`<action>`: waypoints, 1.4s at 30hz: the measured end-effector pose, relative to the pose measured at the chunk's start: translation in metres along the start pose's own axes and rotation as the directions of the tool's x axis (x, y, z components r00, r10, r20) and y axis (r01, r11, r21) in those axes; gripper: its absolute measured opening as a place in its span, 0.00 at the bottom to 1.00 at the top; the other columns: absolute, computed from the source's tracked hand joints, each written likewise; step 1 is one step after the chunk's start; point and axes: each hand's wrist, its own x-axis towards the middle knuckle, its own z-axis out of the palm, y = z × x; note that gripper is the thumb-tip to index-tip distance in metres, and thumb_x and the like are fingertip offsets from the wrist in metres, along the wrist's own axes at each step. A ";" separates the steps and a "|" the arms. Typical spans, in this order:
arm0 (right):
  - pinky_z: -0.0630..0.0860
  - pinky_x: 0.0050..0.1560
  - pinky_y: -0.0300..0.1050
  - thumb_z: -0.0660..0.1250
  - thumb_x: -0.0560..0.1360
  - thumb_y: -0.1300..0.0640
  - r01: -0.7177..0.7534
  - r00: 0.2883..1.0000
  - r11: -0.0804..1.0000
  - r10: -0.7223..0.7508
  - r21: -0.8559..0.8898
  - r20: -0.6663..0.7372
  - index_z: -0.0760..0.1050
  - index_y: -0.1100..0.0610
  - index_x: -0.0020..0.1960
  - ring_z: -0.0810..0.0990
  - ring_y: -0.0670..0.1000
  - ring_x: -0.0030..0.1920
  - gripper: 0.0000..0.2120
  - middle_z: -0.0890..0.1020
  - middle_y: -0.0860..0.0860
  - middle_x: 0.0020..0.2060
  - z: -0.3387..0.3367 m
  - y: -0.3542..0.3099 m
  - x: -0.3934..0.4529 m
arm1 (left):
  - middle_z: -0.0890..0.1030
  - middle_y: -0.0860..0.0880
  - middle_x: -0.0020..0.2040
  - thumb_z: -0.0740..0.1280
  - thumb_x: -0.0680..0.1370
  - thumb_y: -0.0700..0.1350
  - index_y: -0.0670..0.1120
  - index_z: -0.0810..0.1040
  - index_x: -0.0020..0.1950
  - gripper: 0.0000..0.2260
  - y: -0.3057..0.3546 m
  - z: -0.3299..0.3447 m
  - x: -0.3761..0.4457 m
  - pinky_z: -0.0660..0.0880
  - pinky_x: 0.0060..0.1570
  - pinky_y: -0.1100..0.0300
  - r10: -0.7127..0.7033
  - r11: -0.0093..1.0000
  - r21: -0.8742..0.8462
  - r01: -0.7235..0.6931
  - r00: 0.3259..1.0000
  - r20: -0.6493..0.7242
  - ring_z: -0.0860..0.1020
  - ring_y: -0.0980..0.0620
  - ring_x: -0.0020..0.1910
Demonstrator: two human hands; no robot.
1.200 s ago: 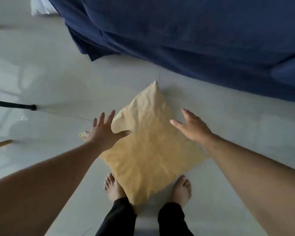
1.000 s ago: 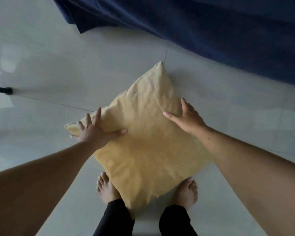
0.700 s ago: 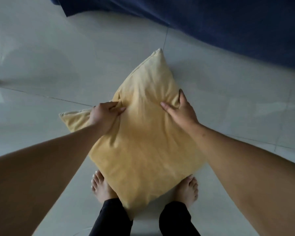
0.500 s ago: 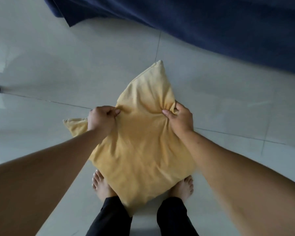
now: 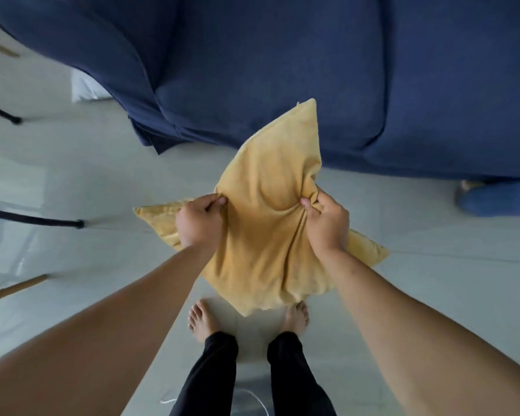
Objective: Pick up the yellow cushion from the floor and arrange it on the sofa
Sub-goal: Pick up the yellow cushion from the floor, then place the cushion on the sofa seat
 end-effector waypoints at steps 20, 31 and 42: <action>0.76 0.52 0.49 0.65 0.80 0.51 0.353 0.863 0.934 -0.345 -0.050 -0.368 0.71 0.51 0.73 0.82 0.56 0.55 0.21 0.85 0.53 0.53 -0.257 -0.392 0.135 | 0.84 0.59 0.50 0.68 0.78 0.47 0.51 0.85 0.56 0.09 0.462 -0.169 0.031 0.71 0.57 0.65 0.474 0.840 -0.286 -0.461 0.880 -0.027 0.78 0.59 0.51; 0.74 0.38 0.48 0.65 0.80 0.53 0.443 0.834 0.890 -0.454 -0.111 -0.313 0.66 0.46 0.75 0.79 0.53 0.39 0.24 0.82 0.53 0.39 -0.232 -0.416 0.375 | 0.85 0.55 0.52 0.70 0.78 0.47 0.49 0.84 0.59 0.11 0.576 -0.068 0.195 0.71 0.55 0.67 0.403 0.885 -0.221 -0.409 0.912 -0.073 0.80 0.60 0.49; 0.74 0.42 0.41 0.65 0.81 0.54 0.275 0.900 0.927 -0.155 0.255 -0.407 0.57 0.47 0.79 0.73 0.44 0.34 0.29 0.74 0.39 0.35 -0.153 -0.417 0.552 | 0.83 0.62 0.44 0.69 0.78 0.48 0.49 0.84 0.60 0.12 0.642 0.009 0.359 0.68 0.44 0.84 0.467 0.868 -0.147 -0.474 0.880 -0.082 0.76 0.76 0.40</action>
